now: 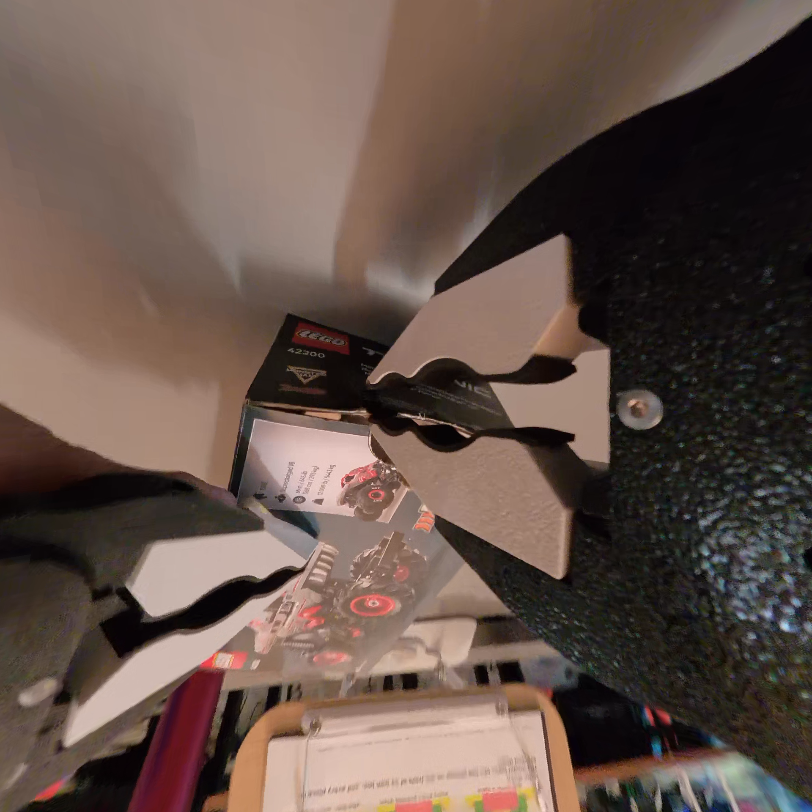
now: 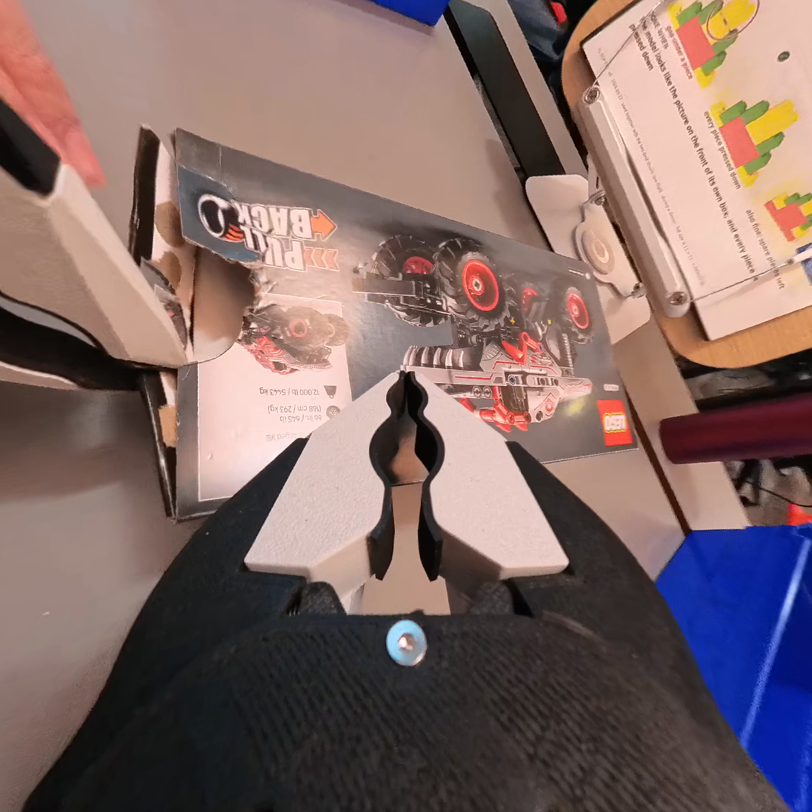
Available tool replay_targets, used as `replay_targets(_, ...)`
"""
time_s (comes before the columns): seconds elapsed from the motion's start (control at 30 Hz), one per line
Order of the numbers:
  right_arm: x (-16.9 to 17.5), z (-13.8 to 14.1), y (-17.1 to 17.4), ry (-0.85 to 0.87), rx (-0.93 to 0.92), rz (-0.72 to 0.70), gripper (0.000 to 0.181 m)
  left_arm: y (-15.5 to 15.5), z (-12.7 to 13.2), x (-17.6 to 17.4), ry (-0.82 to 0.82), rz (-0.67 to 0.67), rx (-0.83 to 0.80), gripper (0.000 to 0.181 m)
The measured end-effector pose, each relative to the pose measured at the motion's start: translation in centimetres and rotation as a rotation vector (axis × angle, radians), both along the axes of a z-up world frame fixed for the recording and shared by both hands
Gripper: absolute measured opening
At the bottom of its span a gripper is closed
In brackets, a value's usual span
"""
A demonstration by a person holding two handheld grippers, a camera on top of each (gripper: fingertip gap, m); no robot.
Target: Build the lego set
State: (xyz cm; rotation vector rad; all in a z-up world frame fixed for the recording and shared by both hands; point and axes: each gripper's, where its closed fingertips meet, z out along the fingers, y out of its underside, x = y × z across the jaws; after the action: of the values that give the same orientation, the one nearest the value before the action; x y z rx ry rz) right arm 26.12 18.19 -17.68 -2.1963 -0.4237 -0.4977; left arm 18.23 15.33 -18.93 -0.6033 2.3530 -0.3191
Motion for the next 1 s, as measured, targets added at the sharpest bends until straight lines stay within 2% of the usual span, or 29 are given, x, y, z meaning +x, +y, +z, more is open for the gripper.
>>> replay_targets(0.1,0.0,0.0,0.0,-0.040,-0.011,-0.020,0.000,-0.1,0.0,0.0,0.042,0.059,-0.144,0.007)
replay_targets(0.17,0.0,0.0,0.0,-0.002,-0.002,-0.028,0.000,-0.1,0.0,0.1,0.018,0.063,-0.130,0.006)
replay_targets(0.23,0.1,0.0,-0.1,0.012,0.007,-0.032,0.000,-0.2,0.1,0.3,-0.079,0.036,-0.031,0.006)
replay_targets(0.33,0.6,0.1,-0.1,-0.051,0.002,-0.061,0.000,-0.9,0.3,0.5,-0.338,-0.052,0.261,0.006)
replay_targets(0.43,0.7,0.1,0.5,-0.076,0.009,-0.074,0.000,-1.4,0.5,0.4,-0.515,-0.042,0.326,0.007)
replay_targets(0.53,0.4,0.2,1.2,-0.076,0.014,-0.070,0.000,-1.6,0.7,0.1,-0.680,-0.045,0.526,0.007)
replay_targets(0.67,0.3,0.1,1.5,-0.096,0.002,-0.065,0.000,-1.7,0.7,0.1,-0.780,-0.046,0.596,0.007)
replay_targets(0.73,0.3,0.1,1.5,-0.024,0.020,-0.066,0.000,-1.6,0.7,0.2,-0.759,-0.037,0.547,0.007)
replay_targets(0.8,0.3,0.1,1.4,0.035,0.030,-0.061,0.000,-1.6,0.7,0.2,-0.656,-0.005,0.410,0.007)
replay_targets(0.9,0.3,0.1,1.4,-0.005,0.022,-0.057,0.000,-1.8,0.6,0.1,-0.451,0.047,0.237,0.008)
replay_targets(1.0,0.2,0.1,1.4,-0.030,0.010,-0.056,0.000,-2.4,0.9,0.3,-0.346,0.030,0.141,0.007)
